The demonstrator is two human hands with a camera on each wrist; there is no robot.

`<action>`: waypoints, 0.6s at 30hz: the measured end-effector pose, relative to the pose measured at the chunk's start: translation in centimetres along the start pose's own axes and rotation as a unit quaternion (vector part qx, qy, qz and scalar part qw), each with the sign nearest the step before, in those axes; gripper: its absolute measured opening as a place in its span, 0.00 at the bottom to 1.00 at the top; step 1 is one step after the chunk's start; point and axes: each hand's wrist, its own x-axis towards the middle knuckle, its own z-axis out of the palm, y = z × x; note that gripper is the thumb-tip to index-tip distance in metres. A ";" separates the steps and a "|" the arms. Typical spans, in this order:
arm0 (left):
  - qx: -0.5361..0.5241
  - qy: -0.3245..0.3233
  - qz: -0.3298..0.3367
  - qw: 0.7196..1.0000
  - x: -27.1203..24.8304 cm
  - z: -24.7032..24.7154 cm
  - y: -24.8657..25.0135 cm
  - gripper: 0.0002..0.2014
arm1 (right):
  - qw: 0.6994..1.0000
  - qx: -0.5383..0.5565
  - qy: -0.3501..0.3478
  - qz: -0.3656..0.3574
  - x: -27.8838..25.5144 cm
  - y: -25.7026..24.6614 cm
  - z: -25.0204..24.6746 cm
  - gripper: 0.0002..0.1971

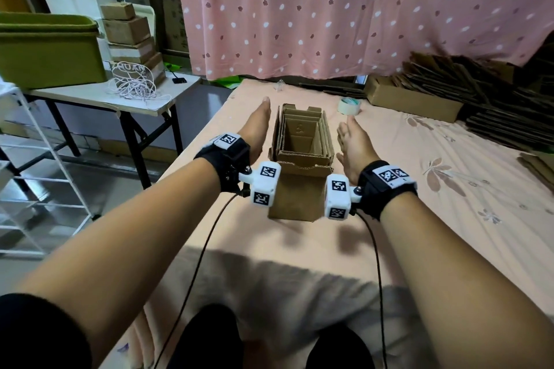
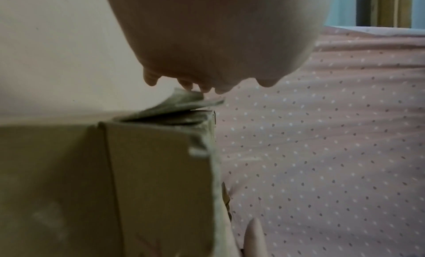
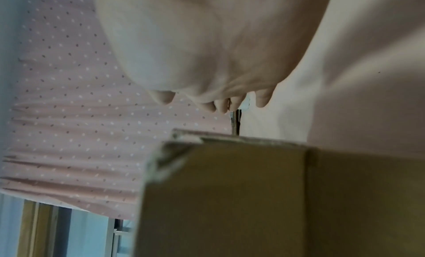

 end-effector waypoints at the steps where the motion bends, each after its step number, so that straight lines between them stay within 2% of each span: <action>1: -0.006 -0.007 0.002 1.000 -0.1 0.5 -0.2 0.33 | 1.000 0.012 -0.008 0.005 0.2 0.2 0.4 0.34; 3: -0.027 -0.033 -0.001 0.999 0.0 2.1 -1.0 0.32 | 0.998 0.050 -0.039 0.008 0.8 1.2 1.6 0.31; 7: -0.034 -0.025 -0.030 0.999 0.5 2.4 -1.7 0.30 | 0.999 0.049 -0.014 -0.002 1.0 1.7 2.2 0.31; 10: -0.010 -0.009 -0.046 0.999 0.1 2.1 -1.6 0.24 | 1.000 -0.006 0.018 -0.019 2.6 2.7 1.8 0.30; 11: 0.018 -0.007 -0.051 0.999 0.0 2.2 -1.6 0.22 | 0.999 -0.037 0.021 -0.027 2.9 2.9 1.7 0.25; 13: 0.063 -0.006 -0.074 0.995 -0.7 2.2 -1.6 0.17 | 0.993 -0.098 0.048 -0.042 1.1 1.9 2.1 0.08; 15: 0.091 0.005 -0.081 0.993 -1.2 2.4 -1.2 0.13 | 0.988 -0.131 0.057 -0.051 0.2 1.3 2.0 0.04; 17: 0.100 0.012 -0.036 0.994 -1.1 2.5 -0.7 0.08 | 0.991 -0.095 0.054 -0.074 -0.6 1.0 1.8 0.18; 18: 0.095 0.017 0.001 0.995 -0.8 2.5 -0.5 0.12 | 0.993 -0.062 0.057 -0.087 -0.7 1.0 1.9 0.23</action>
